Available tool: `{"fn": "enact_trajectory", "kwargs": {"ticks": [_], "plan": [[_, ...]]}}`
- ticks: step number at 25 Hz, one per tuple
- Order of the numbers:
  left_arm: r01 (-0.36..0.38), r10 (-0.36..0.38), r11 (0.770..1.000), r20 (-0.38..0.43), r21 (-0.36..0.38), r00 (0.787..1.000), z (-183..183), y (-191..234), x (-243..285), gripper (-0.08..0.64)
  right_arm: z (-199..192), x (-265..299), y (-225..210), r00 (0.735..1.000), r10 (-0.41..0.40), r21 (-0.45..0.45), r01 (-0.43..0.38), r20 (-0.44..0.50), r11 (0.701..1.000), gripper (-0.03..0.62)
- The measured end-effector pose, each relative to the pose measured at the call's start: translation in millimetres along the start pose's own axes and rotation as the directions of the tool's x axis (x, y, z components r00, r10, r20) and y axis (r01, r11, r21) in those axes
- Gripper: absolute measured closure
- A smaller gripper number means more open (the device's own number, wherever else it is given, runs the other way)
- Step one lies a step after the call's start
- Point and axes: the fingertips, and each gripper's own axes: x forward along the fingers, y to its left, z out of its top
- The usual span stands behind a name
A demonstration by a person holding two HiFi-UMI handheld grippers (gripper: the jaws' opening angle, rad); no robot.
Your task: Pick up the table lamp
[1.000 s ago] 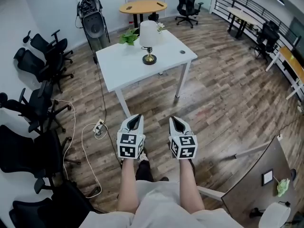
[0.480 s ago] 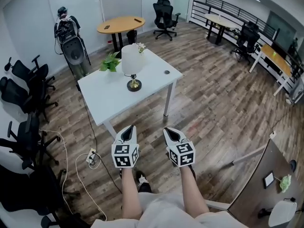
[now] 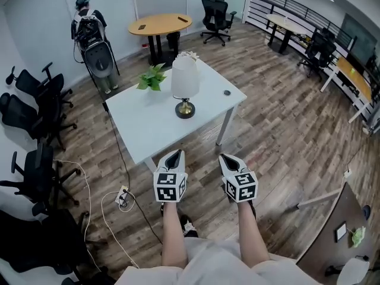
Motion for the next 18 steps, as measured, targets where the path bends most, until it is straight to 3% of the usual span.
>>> {"fn": "enact_trajectory", "kwargs": {"ticks": [4, 9, 15, 18], "plan": [[0.007, -0.006, 0.999, 0.007, -0.044, 1.0, -4.1, 36.7, 5.0, 0.56, 2.1, 37.4, 22.8, 0.999, 0.037, -0.034, -0.037, 0.002, 0.999, 0.566], [-0.013, 0.013, 1.0, -0.024, -0.014, 1.0, -7.6, 74.6, -1.9, 0.56, 3.4, 64.6, 32.3, 0.999, 0.009, 0.031, -0.011, 0.053, 0.999, 0.566], [0.055, -0.057, 0.997, -0.04, -0.05, 0.998, -0.1, 79.3, 6.2, 0.56, 8.0, 86.2, 28.6, 0.998, -0.006, 0.06, 0.002, 0.067, 0.998, 0.566], [0.068, -0.07, 0.997, -0.045, -0.027, 0.997, 6.6, 77.6, 16.8, 0.56, 13.7, 98.5, 21.1, 0.997, -0.013, 0.062, 0.009, 0.074, 0.998, 0.566]]}}
